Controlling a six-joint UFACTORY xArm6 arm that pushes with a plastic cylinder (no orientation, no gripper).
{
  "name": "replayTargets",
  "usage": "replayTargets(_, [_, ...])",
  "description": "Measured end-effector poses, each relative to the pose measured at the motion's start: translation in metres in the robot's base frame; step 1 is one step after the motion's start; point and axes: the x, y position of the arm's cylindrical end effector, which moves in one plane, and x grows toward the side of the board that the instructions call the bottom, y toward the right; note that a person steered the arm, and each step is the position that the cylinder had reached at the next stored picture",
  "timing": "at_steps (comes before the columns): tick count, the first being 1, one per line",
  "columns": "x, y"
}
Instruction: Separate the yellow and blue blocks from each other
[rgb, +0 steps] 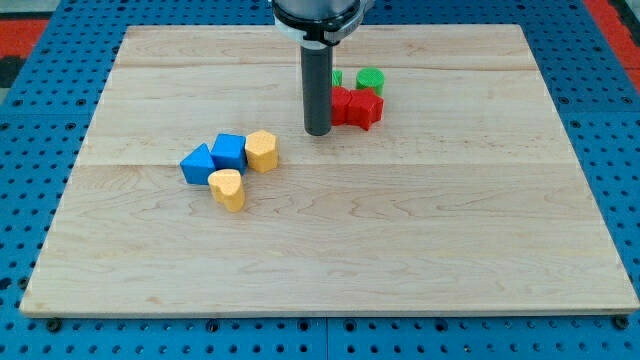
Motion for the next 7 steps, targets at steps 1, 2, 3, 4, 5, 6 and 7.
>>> replayTargets(1, [0.000, 0.000])
replayTargets(2, [0.000, 0.001])
replayTargets(3, [0.000, 0.001])
replayTargets(4, [0.003, -0.027])
replayTargets(5, [0.017, -0.060])
replayTargets(6, [0.040, -0.079])
replayTargets(7, [0.037, -0.079])
